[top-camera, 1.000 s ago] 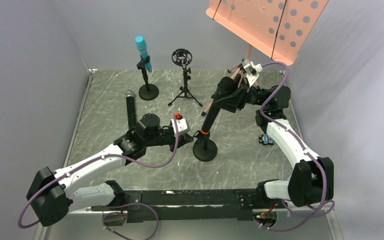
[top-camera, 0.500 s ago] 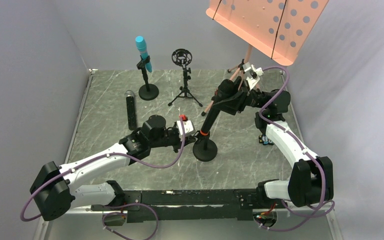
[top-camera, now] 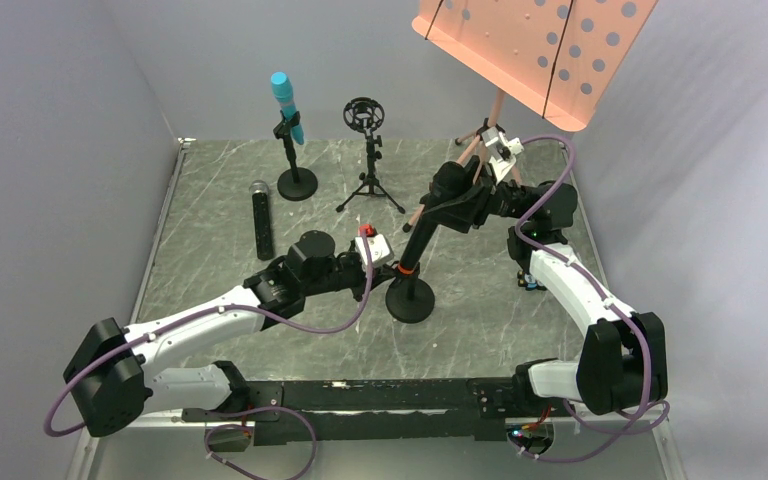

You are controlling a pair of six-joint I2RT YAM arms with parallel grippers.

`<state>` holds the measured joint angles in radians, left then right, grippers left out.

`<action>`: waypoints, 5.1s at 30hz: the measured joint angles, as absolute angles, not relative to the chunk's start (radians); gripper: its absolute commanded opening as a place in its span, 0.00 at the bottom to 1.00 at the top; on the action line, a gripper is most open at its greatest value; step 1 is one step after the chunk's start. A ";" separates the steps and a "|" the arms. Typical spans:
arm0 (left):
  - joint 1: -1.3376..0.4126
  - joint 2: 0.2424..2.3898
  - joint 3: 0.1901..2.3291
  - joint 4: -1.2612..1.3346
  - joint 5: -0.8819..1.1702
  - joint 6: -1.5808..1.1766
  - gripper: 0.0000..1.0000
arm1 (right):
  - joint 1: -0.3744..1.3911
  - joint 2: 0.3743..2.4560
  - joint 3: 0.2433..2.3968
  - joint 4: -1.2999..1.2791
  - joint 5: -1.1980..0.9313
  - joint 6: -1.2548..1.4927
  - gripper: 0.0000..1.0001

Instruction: Attach the microphones to the stand

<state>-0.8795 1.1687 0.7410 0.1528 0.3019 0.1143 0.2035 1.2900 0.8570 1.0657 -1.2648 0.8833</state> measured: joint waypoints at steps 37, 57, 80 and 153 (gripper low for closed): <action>-0.885 1.188 0.741 0.152 0.292 0.036 0.40 | 0.238 1.258 0.779 1.071 -1.153 0.863 0.00; -0.884 1.197 0.692 0.265 0.292 -0.045 0.40 | 0.253 1.246 0.738 1.056 -1.013 0.830 0.00; -0.884 1.193 0.641 0.337 0.289 -0.141 0.39 | 0.265 1.177 0.663 1.085 -0.989 0.805 0.00; -0.890 0.908 0.453 0.197 0.107 -0.282 0.98 | 0.414 1.114 0.621 0.479 -0.871 0.410 0.00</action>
